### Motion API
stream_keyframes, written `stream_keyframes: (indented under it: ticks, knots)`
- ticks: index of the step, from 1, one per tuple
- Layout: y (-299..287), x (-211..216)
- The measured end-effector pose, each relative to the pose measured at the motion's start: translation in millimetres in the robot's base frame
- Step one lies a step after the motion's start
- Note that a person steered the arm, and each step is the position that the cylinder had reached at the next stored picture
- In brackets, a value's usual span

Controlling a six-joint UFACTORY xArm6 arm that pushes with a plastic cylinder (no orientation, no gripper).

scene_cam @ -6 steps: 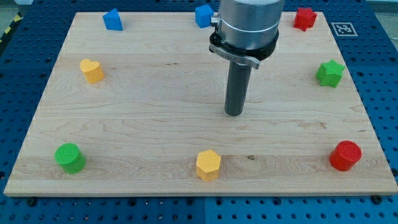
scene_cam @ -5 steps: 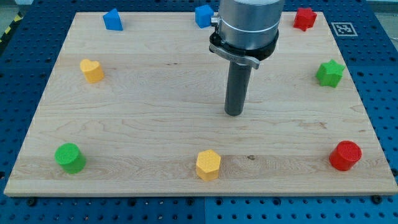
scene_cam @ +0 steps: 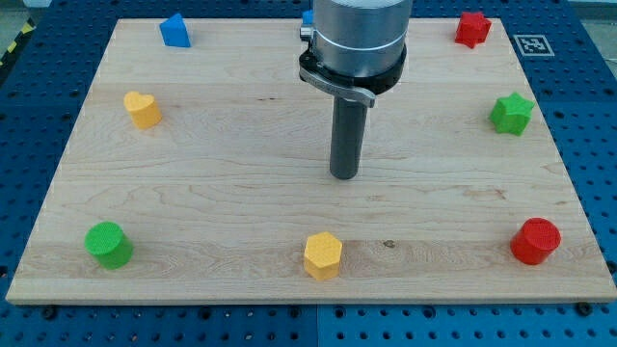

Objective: Move your arm diagonally top left to the hexagon

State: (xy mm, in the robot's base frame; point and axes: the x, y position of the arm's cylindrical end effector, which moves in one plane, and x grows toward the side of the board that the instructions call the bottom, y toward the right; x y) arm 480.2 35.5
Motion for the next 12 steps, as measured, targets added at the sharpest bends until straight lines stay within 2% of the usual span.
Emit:
stream_keyframes:
  ticks: [12]
  knots:
    - [-35.3,0.2]
